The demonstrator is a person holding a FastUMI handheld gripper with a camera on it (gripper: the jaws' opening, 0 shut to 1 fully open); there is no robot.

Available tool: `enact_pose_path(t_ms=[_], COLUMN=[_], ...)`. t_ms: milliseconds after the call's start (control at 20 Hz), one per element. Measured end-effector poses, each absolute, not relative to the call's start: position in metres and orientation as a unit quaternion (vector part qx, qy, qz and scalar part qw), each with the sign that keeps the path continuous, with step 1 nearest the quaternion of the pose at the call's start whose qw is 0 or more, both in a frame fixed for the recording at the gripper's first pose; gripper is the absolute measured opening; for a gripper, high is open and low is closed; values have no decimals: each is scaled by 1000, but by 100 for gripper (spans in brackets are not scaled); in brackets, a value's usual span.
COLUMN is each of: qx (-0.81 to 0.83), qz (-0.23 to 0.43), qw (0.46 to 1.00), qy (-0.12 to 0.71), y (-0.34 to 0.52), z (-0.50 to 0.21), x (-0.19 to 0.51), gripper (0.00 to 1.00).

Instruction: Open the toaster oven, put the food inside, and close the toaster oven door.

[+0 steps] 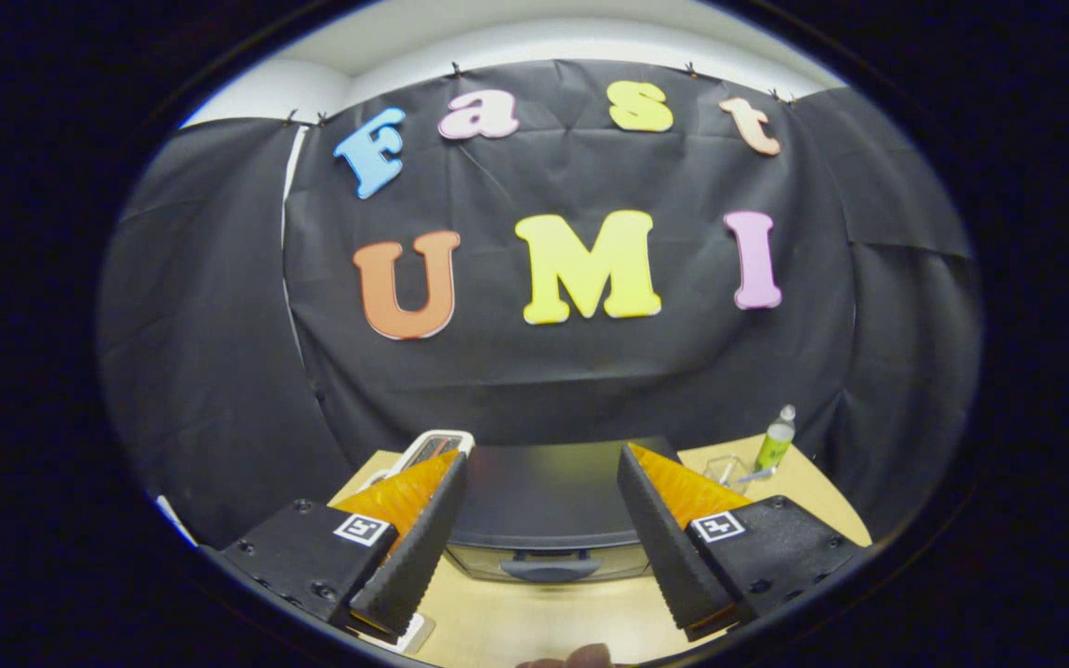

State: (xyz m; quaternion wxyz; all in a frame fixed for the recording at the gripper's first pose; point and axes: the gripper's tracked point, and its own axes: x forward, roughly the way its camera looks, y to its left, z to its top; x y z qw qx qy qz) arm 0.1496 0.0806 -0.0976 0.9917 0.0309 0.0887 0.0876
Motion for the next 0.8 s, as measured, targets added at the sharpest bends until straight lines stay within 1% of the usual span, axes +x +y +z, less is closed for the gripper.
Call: enact_pose_path(t_ms=[150, 300, 550, 800], qx=[20, 14, 32, 38], qz=[97, 102, 93, 91], qw=[994, 994, 995, 994], qy=[53, 34, 30, 39], y=[85, 91, 92, 94], z=[-65, -51, -50, -54], x=[127, 112, 94, 90], gripper=[100, 100, 100, 100])
